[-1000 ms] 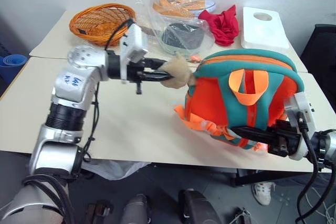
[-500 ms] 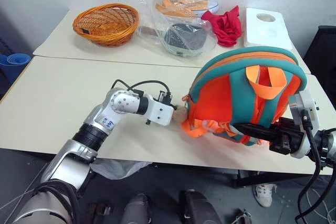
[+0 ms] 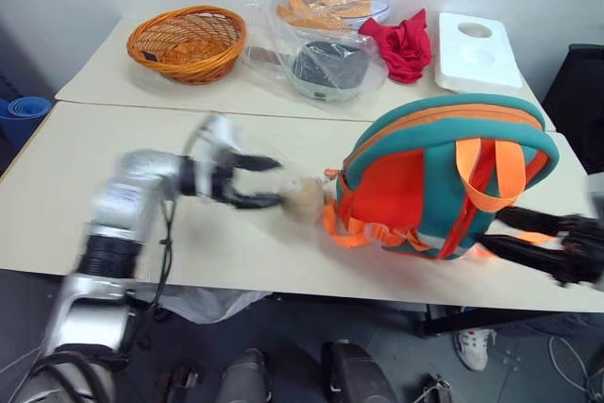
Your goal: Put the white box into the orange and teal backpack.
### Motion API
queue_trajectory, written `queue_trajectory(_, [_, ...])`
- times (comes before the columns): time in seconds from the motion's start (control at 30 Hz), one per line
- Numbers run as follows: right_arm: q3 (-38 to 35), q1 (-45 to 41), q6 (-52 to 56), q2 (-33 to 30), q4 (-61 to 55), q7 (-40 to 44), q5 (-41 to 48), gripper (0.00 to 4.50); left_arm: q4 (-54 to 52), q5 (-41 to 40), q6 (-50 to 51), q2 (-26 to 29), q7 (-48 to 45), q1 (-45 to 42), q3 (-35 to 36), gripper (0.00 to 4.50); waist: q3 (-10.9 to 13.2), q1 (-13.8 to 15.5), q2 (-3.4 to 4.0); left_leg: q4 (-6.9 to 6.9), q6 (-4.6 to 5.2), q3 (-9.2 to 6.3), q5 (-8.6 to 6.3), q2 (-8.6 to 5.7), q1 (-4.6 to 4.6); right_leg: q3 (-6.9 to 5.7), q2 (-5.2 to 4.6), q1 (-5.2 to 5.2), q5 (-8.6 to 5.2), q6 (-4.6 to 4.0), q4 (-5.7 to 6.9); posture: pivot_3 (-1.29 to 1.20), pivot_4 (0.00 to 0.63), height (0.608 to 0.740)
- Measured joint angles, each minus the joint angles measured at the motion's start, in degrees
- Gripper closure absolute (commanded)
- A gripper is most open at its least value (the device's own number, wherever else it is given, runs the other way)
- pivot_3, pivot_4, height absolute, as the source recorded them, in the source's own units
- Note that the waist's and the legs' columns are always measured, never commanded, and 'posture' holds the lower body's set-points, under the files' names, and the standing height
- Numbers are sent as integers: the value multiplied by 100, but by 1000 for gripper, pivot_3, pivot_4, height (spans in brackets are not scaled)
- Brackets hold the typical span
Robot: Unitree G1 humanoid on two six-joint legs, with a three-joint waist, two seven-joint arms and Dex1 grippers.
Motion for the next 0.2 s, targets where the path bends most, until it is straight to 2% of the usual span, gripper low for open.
queue_trajectory(0.1, [-475,52,30,-269,648,457,-125,15,8,-346,393,349,-7,-157,446,0,-1,15,1,0,0,1,0,-9,15,2,-7,15,-1,3,-3,0,150,740])
queue_trajectory(0.2, [-609,-39,-81,-307,1085,523,-371,15,-87,-300,273,529,80,-85,508,0,-1,20,-1,-2,-2,1,-2,-8,13,2,-8,14,-1,3,-8,0,150,740])
